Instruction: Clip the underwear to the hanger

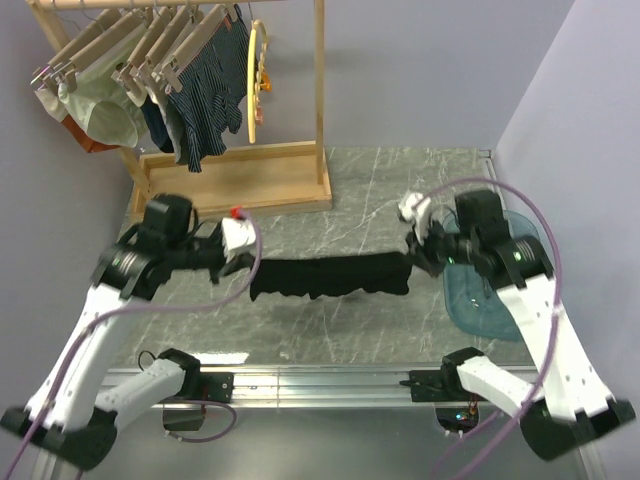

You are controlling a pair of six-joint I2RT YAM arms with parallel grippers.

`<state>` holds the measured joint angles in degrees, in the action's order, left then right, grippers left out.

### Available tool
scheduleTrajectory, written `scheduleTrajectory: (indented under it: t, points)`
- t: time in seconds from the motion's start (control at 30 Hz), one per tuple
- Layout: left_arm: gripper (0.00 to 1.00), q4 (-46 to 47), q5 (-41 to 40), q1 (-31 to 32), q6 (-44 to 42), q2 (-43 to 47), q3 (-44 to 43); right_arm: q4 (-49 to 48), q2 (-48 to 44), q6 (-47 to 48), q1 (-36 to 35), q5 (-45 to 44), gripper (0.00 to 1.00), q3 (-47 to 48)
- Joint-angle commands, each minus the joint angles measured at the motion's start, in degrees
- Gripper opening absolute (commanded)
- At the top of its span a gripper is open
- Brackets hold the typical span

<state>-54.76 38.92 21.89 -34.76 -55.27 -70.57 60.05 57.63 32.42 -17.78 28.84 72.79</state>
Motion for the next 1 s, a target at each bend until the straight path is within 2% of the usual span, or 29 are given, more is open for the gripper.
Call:
scheduleTrajectory:
  t: [0.0, 0.2, 0.3, 0.37, 0.47, 0.5, 0.57, 0.6, 0.67, 0.7, 0.8, 0.97]
  points:
    - [0.00, -9.30, 2.39, 0.17, -7.06, 9.61, 3.23, 7.52, -6.80, 6.05, -0.06, 6.12, 0.00, -5.10]
    - [0.00, -16.69, 3.01, 0.08, -8.05, 16.15, 5.17, 14.65, -10.52, 9.24, -0.06, 11.67, 0.00, -8.19]
    - [0.00, -15.03, 1.35, 0.17, -4.54, 15.37, 7.37, 10.37, -6.75, 4.08, -1.37, 10.28, 0.00, -10.56]
    - [0.00, -10.29, -1.82, 0.17, -1.46, 13.35, 9.21, 2.90, -3.50, 0.73, -3.48, 5.72, 0.00, -11.27]
    - [0.00, -4.07, -6.21, 0.17, 4.95, 5.37, 10.62, -6.42, 10.34, -3.59, -4.10, -0.42, 0.00, -11.45]
    - [0.00, -3.17, -7.44, 0.17, 7.32, -0.14, 10.80, -8.09, 13.88, -4.81, -4.02, -2.02, 0.00, -10.32]
    - [0.00, -0.80, -11.91, -0.27, 7.78, -5.71, 12.02, -12.67, 23.87, -6.66, -3.32, -6.31, 0.00, -8.73]
    - [0.00, 4.70, -13.24, -0.79, 9.78, -9.99, 12.90, -13.55, 26.98, -7.46, -3.14, -6.78, 0.00, -6.81]
    - [0.00, 9.91, -15.43, -2.28, 10.33, -13.62, 15.71, -16.36, 35.40, -8.43, -2.44, -8.18, 0.00, -4.86]
    - [0.00, 14.46, -15.88, -2.46, 10.50, -17.30, 16.42, -16.89, 37.97, -8.87, -2.43, -8.79, 0.00, -2.85]
    - [0.00, 20.63, -17.56, -2.99, 11.64, -26.69, 16.43, -18.83, 47.29, -10.88, -2.35, -11.51, 0.00, 2.32]
    - [0.01, 25.40, -18.43, -5.71, 13.84, -39.45, 11.25, -19.89, 57.14, -14.76, -1.91, -14.60, 0.01, 10.07]
